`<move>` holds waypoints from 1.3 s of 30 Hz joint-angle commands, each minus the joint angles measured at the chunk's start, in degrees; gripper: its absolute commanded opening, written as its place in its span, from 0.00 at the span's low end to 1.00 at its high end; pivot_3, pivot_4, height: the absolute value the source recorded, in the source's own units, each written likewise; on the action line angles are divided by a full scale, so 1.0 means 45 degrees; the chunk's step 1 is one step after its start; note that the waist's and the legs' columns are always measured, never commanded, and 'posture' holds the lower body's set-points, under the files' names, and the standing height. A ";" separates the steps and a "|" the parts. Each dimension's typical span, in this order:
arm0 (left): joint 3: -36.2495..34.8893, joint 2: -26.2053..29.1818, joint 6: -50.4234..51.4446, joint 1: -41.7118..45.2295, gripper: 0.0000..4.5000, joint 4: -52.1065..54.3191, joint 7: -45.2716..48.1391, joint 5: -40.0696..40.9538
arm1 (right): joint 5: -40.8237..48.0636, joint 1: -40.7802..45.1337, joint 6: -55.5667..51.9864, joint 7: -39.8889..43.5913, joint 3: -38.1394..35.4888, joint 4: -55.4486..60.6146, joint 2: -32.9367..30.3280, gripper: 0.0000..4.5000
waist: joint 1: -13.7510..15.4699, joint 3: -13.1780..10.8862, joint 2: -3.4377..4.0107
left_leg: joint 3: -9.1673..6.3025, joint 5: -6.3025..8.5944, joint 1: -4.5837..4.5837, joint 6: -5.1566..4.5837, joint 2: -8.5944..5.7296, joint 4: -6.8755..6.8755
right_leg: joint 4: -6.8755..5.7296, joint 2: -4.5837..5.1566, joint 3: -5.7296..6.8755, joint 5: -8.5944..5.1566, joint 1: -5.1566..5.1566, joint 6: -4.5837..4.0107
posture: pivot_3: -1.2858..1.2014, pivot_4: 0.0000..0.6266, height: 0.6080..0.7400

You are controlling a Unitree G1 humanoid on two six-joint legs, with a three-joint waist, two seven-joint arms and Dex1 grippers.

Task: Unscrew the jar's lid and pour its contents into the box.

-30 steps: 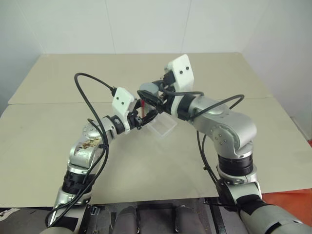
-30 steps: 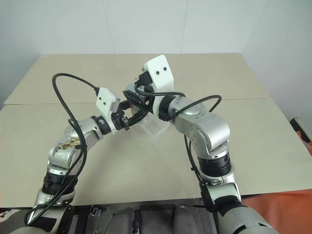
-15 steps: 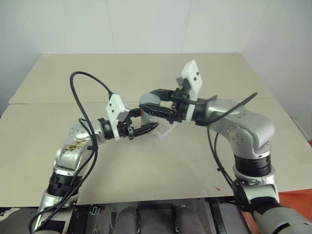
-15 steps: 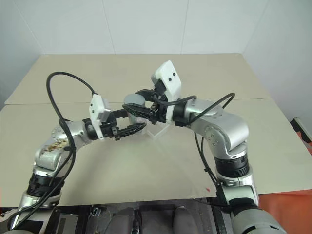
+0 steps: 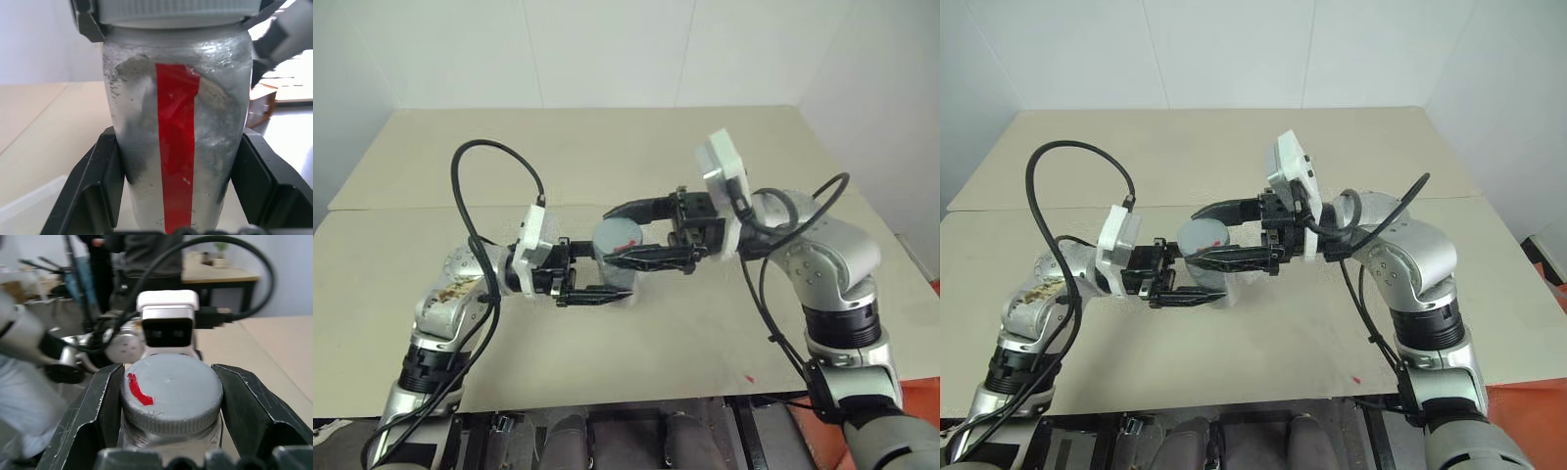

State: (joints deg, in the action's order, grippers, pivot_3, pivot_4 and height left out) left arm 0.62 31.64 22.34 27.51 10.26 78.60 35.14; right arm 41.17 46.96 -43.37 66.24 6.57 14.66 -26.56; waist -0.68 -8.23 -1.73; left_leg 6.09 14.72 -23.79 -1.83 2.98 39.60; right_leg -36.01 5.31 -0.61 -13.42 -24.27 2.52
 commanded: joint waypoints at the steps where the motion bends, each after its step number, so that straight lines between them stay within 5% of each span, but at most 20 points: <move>1: -0.0505 0.0190 -0.0063 0.1016 0.61 0.0253 0.0818 0.1178 | -0.0248 0.0029 0.0160 0.1052 0.1004 -0.0290 -0.0256 0.62 | -0.0001 0.0000 0.0000 | 0.0000 0.0000 0.0000 0.0000 0.0001 0.0001 | 0.0000 -0.0001 0.0001 0.0000 0.0003 0.0000 | 0.52 0.24 1.00; 6: -0.0428 0.0075 -0.0051 0.1174 0.61 0.0183 0.0903 0.1193 | -0.0383 0.0259 0.0409 0.1166 0.1134 -0.0609 -0.0144 0.62 | 0.0006 0.0000 0.0000 | 0.0001 0.0000 0.0000 0.0000 0.0001 0.0003 | -0.0004 0.0000 0.0001 0.0000 0.0001 0.0000 | 0.52 0.24 1.00; 12: -0.0443 0.0050 -0.0189 0.1111 0.61 0.0034 0.0701 0.1051 | -0.0492 0.0176 0.0246 0.0390 0.0944 -0.0616 -0.0043 0.99 | 0.0010 -0.0005 0.0007 | 0.0001 0.0001 -0.0004 -0.0001 -0.0005 0.0012 | -0.0014 0.0005 -0.0006 0.0000 -0.0001 0.0001 | 0.52 0.24 1.00; 22: -0.1199 0.0345 -0.0286 0.0584 0.61 -0.0229 -0.1128 0.0523 | -0.0106 -0.0830 -0.0110 -0.1626 -0.0438 0.0295 -0.0338 0.99 | 0.0016 -0.0006 0.0006 | -0.0006 0.0001 -0.0005 -0.0001 0.0001 0.0012 | -0.0015 0.0002 0.0000 0.0000 0.0002 0.0001 | 0.52 0.24 1.00; 27: -0.0946 -0.0215 -0.0728 0.0132 0.61 -0.0149 -0.4084 -0.1295 | -0.0194 -0.1355 -0.0170 -0.3219 -0.1191 0.1045 -0.0359 0.99 | 0.0033 -0.0005 0.0006 | -0.0007 0.0000 -0.0005 -0.0001 -0.0001 0.0012 | -0.0012 0.0004 -0.0001 0.0000 0.0001 0.0001 | 0.52 0.24 1.00; 39: 0.0546 -0.3680 -0.0005 -0.0162 0.61 0.0037 -1.0861 -0.4754 | -0.2198 -0.1172 -0.1878 -1.0201 -0.0831 0.2806 0.1774 0.99 | 0.0130 -0.0003 0.0003 | -0.0005 0.0000 -0.0008 0.0001 -0.0004 0.0010 | -0.0019 0.0008 -0.0004 0.0002 -0.0003 0.0001 | 0.52 0.24 1.00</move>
State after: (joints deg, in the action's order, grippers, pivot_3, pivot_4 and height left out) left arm 2.75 15.24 22.40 25.93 8.39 31.66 14.79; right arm 32.58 40.01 -51.54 22.96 2.38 25.29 -18.98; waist -0.10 -8.24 -1.71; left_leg 6.07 14.71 -23.83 -1.83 2.97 39.64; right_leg -36.10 5.34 -0.63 -13.41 -24.29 2.53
